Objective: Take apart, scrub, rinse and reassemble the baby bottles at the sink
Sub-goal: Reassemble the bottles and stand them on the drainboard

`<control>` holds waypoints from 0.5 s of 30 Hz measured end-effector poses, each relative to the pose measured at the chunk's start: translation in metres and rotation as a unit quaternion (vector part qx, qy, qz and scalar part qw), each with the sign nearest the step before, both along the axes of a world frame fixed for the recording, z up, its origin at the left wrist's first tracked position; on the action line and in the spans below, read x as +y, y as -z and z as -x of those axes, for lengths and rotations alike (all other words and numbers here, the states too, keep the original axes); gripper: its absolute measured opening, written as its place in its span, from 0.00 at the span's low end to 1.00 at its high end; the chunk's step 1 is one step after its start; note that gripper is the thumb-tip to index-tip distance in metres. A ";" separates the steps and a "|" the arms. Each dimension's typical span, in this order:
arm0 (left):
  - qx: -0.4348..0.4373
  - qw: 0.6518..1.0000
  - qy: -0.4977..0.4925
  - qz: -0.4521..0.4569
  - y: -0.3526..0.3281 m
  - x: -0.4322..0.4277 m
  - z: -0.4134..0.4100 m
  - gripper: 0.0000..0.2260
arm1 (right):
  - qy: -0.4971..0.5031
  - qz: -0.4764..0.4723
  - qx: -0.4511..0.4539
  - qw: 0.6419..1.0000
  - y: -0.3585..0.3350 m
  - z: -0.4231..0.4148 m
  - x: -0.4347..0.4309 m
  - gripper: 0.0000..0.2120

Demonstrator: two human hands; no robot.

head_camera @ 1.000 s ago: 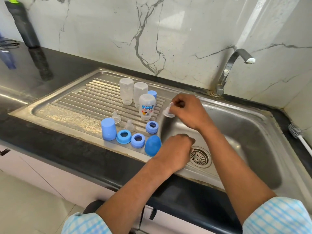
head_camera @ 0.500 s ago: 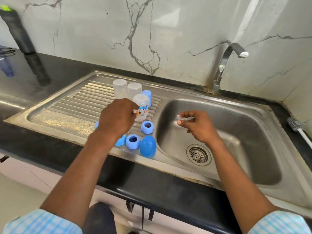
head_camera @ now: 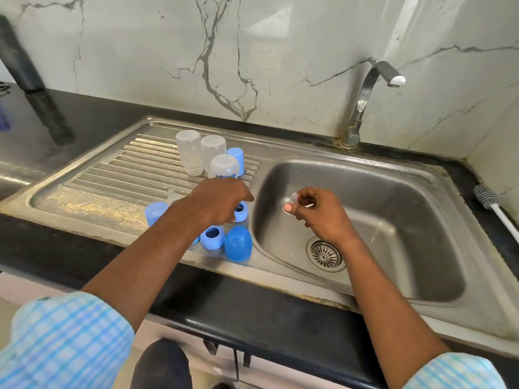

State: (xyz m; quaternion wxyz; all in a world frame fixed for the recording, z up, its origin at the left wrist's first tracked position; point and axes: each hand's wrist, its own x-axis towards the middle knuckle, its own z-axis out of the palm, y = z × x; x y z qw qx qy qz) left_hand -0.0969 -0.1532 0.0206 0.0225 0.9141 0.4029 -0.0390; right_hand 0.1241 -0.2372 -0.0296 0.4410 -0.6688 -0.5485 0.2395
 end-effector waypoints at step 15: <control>-0.290 0.956 0.046 0.009 -0.035 -0.022 -0.056 0.23 | 0.071 -0.021 0.043 0.996 -0.016 -0.026 -0.009 0.08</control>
